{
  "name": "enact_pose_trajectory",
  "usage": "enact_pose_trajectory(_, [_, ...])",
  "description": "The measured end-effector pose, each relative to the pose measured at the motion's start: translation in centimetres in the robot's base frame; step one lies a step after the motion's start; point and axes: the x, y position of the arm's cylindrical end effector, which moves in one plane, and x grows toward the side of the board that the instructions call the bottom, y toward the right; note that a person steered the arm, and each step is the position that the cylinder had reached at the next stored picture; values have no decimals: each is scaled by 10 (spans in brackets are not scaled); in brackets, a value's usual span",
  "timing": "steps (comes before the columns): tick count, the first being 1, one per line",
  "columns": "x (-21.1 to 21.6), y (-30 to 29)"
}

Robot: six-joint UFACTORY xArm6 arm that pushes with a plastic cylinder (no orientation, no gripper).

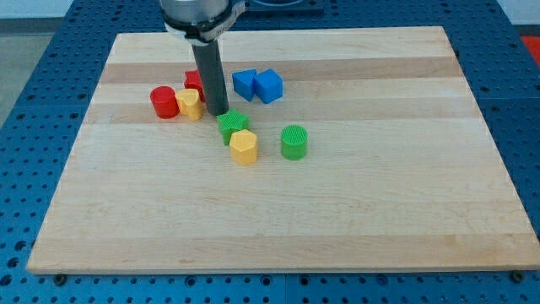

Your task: Place the heart at the bottom of the red circle

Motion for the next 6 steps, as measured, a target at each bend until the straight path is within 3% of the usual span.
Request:
enact_pose_trajectory(1, [-18,-13])
enact_pose_trajectory(2, [-3,-50])
enact_pose_trajectory(6, [18,-35])
